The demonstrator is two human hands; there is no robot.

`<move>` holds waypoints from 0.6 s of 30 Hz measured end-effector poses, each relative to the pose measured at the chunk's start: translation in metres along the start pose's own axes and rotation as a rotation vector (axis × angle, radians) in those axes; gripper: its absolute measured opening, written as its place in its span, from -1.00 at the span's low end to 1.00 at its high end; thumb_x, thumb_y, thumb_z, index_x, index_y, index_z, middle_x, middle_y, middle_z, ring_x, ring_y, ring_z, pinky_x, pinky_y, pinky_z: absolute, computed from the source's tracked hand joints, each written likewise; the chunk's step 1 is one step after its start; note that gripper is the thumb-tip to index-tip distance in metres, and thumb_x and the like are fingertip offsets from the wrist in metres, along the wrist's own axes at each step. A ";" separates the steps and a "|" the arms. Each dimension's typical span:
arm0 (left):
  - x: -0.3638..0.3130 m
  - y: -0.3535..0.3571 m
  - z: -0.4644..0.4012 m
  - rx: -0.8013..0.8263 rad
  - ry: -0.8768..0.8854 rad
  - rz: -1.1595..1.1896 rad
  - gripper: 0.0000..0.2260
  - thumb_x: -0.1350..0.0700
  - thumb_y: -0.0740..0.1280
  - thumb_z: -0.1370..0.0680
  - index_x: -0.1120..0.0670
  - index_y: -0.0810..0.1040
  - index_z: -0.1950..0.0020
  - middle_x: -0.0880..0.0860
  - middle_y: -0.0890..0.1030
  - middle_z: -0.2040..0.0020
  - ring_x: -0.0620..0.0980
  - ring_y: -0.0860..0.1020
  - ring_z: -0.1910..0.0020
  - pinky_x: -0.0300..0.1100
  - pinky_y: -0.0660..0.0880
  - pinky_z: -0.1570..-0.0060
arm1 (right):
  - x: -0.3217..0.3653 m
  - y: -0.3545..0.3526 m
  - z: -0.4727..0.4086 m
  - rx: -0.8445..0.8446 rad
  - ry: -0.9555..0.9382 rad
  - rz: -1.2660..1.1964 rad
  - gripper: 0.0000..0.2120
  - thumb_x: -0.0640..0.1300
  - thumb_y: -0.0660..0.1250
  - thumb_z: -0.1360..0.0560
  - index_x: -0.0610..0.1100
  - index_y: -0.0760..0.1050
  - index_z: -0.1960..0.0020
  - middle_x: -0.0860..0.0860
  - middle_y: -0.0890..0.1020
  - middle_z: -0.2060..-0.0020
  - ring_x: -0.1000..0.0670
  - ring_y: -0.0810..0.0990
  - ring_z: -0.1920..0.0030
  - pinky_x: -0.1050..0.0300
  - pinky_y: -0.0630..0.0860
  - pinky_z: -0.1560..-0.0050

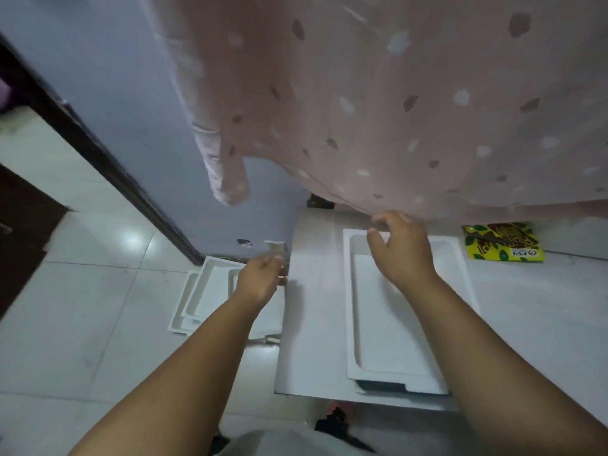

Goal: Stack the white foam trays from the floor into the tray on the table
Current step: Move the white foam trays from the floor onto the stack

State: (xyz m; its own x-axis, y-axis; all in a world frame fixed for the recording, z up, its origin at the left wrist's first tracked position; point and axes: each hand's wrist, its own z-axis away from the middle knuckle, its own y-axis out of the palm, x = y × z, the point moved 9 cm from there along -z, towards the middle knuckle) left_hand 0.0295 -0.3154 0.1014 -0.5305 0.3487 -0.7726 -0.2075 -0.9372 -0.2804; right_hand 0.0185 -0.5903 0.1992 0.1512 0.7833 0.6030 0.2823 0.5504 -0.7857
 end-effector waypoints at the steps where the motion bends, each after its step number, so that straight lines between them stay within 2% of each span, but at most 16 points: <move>1: 0.012 -0.022 0.001 -0.009 -0.005 -0.009 -0.77 0.03 0.22 -0.65 0.09 0.63 -0.02 0.10 0.72 0.04 0.06 0.70 0.13 0.03 0.55 -0.13 | 0.029 0.022 0.009 0.061 -0.019 -0.032 -0.82 -0.13 0.36 -0.52 -0.13 0.62 -0.09 -0.05 0.66 0.01 -0.08 0.59 -0.01 0.10 0.50 -0.01; 4: 0.049 -0.084 0.004 -0.013 -0.061 -0.019 -0.76 0.03 0.24 -0.61 0.12 0.64 -0.09 0.06 0.73 0.04 0.02 0.71 0.11 0.00 0.55 -0.13 | 0.102 0.084 0.038 0.239 0.002 -0.117 -0.85 -0.10 0.34 -0.54 -0.06 0.64 -0.06 0.05 0.66 0.09 0.03 0.59 0.10 0.20 0.46 0.06; 7: 0.091 -0.158 0.010 -0.028 -0.119 -0.026 -0.81 0.06 0.24 -0.58 0.05 0.64 0.05 0.06 0.73 0.04 0.02 0.71 0.10 -0.06 0.55 -0.04 | 0.157 0.155 0.071 0.369 0.074 -0.162 -0.87 -0.06 0.35 -0.53 0.00 0.65 -0.03 0.08 0.66 0.13 0.05 0.62 0.10 0.18 0.54 0.02; 10: 0.127 -0.227 0.012 -0.041 -0.157 -0.030 -0.83 0.10 0.24 -0.58 0.03 0.61 0.14 0.06 0.71 0.05 0.07 0.70 0.06 -0.10 0.54 0.02 | 0.190 0.220 0.107 0.486 0.173 -0.209 -0.92 -0.02 0.36 -0.49 0.07 0.63 0.05 0.14 0.65 0.20 0.03 0.66 0.11 0.05 0.61 -0.06; 12: 0.152 -0.274 0.007 -0.058 -0.178 -0.023 -0.83 0.11 0.25 -0.57 0.05 0.62 0.14 0.08 0.72 0.05 0.09 0.70 0.07 -0.11 0.52 0.07 | 0.213 0.262 0.130 0.568 0.221 -0.220 -0.92 -0.03 0.35 -0.51 0.05 0.63 0.07 0.15 0.64 0.20 0.02 0.68 0.11 -0.01 0.61 -0.08; 16: 0.179 -0.333 -0.004 -0.108 -0.208 -0.022 -0.82 0.14 0.25 -0.57 0.10 0.63 0.13 0.12 0.72 0.04 0.07 0.65 0.19 -0.14 0.49 0.14 | 0.238 0.311 0.159 0.662 0.300 -0.199 -0.90 -0.04 0.32 -0.54 0.04 0.61 0.06 0.11 0.65 0.12 0.02 0.68 0.10 0.00 0.64 -0.02; 18: 0.186 -0.345 -0.013 -0.098 -0.220 -0.018 -0.82 0.14 0.25 -0.57 0.10 0.62 0.14 0.12 0.71 0.04 0.09 0.66 0.17 -0.13 0.49 0.12 | 0.243 0.326 0.164 0.677 0.344 -0.209 -0.90 -0.03 0.31 -0.54 0.03 0.61 0.04 0.10 0.66 0.12 0.02 0.68 0.10 0.05 0.64 0.04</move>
State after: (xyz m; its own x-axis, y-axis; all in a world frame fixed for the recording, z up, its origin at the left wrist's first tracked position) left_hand 0.0129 0.0728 0.0476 -0.6960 0.3492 -0.6275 -0.1433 -0.9238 -0.3551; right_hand -0.0083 -0.1731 0.0664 0.4746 0.5718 0.6692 -0.2846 0.8191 -0.4981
